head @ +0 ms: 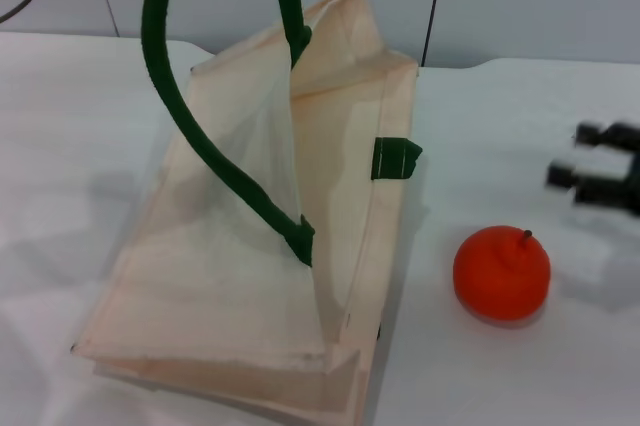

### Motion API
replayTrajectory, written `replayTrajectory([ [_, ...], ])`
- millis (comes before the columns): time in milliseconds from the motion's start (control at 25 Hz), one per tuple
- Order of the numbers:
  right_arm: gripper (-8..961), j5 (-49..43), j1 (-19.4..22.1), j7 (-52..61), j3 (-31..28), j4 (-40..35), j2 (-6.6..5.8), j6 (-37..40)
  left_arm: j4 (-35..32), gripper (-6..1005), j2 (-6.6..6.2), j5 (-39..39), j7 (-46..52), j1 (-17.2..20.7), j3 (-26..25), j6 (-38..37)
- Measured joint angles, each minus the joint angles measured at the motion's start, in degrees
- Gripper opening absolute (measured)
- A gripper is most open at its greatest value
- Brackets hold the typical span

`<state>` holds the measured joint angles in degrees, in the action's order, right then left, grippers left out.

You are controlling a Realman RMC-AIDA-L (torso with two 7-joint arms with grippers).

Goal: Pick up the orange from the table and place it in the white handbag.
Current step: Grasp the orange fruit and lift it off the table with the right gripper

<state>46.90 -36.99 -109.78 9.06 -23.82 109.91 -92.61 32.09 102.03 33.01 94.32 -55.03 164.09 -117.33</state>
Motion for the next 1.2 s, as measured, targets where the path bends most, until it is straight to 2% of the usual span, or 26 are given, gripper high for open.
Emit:
replayTrajectory([
  [160,870,-0.2,-0.3,0.0,7.4,-0.1,1.22,0.1,0.0,143,0.00,0.0,0.1,-0.2,0.0,0.1],
  [360,866,-1.1,-1.0,0.1,9.2,0.4,2.04,0.1,0.0,143,0.03,0.0,0.1,-0.1,0.0,0.1],
  [600,862,-3.2,-2.4,0.6,10.6,0.0,4.26,5.3,0.0,143,0.08,0.0,0.1,-0.1,0.0,0.2],
  [840,858,-6.7,-2.6,3.1,11.3,0.3,4.37,9.6,0.0,142,0.10,0.1,0.1,0.0,0.0,0.3],
  [1200,852,-10.2,-2.3,2.6,12.6,0.0,4.47,10.5,0.0,142,0.10,0.4,0.1,0.3,0.0,0.3],
])
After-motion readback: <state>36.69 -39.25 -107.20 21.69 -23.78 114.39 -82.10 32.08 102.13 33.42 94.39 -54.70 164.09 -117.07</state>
